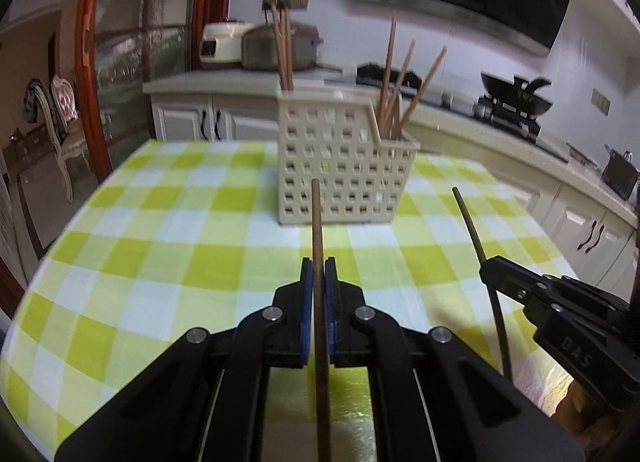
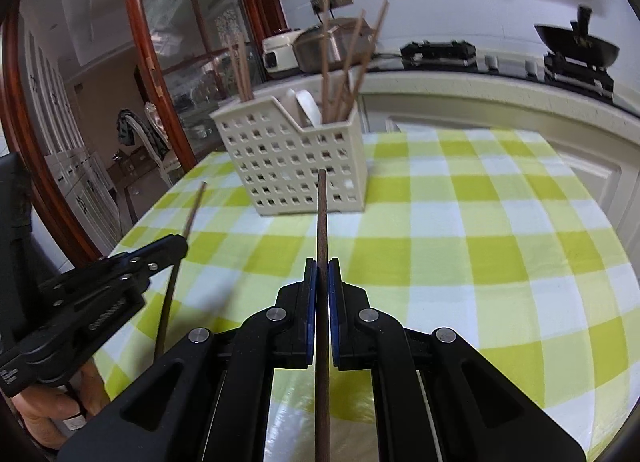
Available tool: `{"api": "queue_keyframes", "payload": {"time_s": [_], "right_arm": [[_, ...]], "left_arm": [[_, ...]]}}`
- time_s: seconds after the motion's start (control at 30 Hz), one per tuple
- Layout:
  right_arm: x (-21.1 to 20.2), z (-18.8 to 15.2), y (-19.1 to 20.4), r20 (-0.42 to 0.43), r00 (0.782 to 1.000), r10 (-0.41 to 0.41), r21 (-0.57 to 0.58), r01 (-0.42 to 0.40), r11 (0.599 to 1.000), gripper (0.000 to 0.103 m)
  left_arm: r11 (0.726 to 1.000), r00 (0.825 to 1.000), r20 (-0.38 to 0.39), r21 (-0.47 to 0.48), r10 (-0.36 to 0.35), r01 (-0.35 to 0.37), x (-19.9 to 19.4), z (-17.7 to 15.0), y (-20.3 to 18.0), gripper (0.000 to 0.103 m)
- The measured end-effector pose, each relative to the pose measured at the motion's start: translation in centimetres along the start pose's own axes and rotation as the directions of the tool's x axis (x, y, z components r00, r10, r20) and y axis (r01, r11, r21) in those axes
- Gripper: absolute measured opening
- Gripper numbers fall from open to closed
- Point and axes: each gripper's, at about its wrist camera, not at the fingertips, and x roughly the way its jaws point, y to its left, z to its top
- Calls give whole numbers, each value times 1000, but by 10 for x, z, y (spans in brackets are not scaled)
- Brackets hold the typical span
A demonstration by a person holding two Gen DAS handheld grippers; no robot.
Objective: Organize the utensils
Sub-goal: 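Lift both chopsticks upright and carry them over the white caddy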
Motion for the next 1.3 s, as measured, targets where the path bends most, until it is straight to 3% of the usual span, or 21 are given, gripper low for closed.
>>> {"api": "queue_keyframes", "payload": {"time_s": [0.33,0.53,0.73,1.3], "right_arm": [[-34,21,28,95,995,10,-47,-5,999,6],[-56,26,46,152,988,26,-85,-14,996,6],[-73,27,55,193,981,35,-98,-16,995,6],[-85,36,59,239,970,40,-110,-14,994,6]], "left_arm": [[1000,990,138,-1,-12,12,-57,10,12,6],[999,972,236,33,6,-14,-92,9,7,6],[999,958,288,44,5,-18,-113,8,7,6],[998,950,312,66,-20,0,-120,19,5,6]]}}
